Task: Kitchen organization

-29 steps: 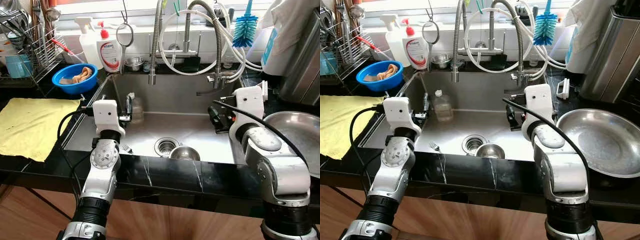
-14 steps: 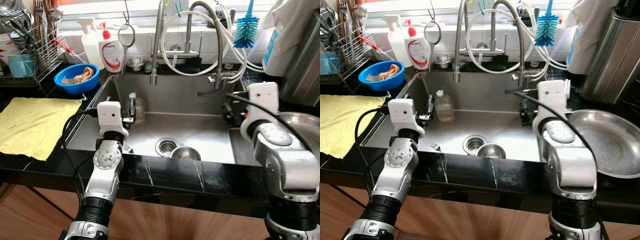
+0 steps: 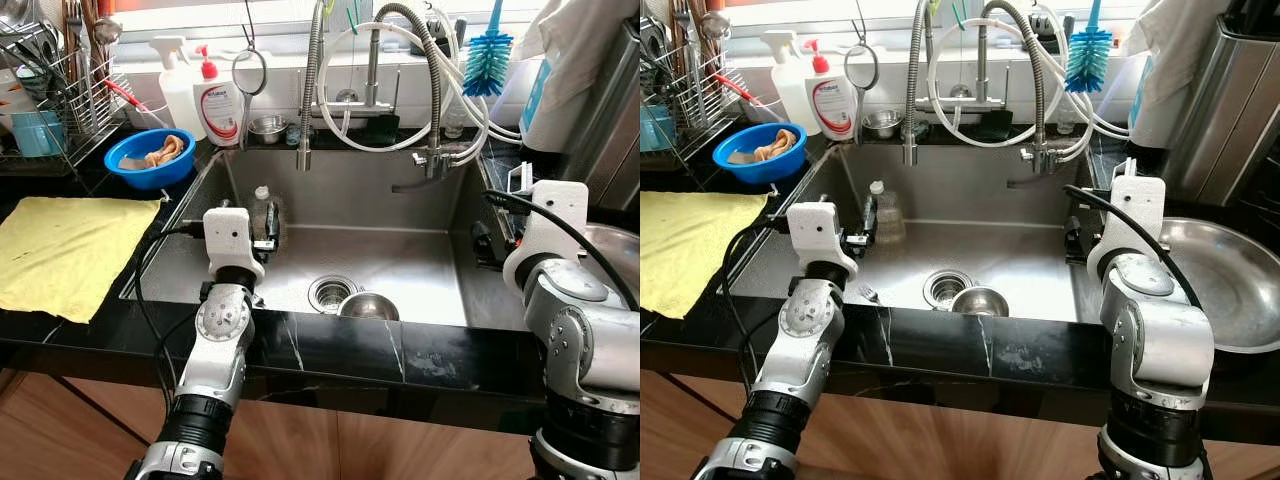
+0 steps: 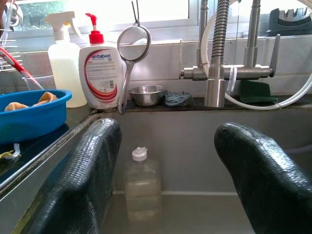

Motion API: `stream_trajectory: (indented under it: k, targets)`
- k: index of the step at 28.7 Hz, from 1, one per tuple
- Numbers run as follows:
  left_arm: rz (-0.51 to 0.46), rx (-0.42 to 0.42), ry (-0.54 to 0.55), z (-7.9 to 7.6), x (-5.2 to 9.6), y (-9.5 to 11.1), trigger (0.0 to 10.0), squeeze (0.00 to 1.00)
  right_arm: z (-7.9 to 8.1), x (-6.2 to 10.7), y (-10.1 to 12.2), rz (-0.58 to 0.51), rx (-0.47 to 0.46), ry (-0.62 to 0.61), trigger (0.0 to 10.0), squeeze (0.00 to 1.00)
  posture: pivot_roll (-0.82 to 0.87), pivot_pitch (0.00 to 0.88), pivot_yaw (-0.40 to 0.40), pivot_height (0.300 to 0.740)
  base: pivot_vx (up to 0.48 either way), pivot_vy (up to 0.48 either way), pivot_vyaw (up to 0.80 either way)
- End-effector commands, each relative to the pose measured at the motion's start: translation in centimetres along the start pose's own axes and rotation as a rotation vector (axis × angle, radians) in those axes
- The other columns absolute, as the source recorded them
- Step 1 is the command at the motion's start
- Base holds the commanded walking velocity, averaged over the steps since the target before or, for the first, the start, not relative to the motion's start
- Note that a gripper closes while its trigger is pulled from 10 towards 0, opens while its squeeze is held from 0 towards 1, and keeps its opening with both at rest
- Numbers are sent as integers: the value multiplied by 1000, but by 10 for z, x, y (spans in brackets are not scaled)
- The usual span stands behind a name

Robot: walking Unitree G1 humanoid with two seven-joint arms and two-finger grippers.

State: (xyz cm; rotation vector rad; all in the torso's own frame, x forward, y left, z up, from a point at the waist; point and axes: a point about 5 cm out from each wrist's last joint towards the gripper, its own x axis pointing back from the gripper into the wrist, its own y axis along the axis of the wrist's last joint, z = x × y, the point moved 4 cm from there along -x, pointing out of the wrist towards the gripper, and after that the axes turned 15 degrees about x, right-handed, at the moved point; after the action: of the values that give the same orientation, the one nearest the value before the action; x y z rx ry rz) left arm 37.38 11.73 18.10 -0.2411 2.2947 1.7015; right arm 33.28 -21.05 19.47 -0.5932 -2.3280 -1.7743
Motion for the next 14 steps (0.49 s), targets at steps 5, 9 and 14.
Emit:
stream_trajectory:
  k: [5,9,14]
  targets:
    - [19,10,-14,0,1,-5,10000,0,8,1,-4,27,-38,24,10000,0,-342,0,54,740,0,0,0]
    - [21,15,-19,-1,0,-6,10000,0,9,0,-5,34,-40,23,10000,0,-340,0,53,740,0,0,0]
    - [30,23,-28,-4,1,-9,10000,0,0,-3,-17,76,-54,-43,10000,0,-337,0,54,740,0,0,0]
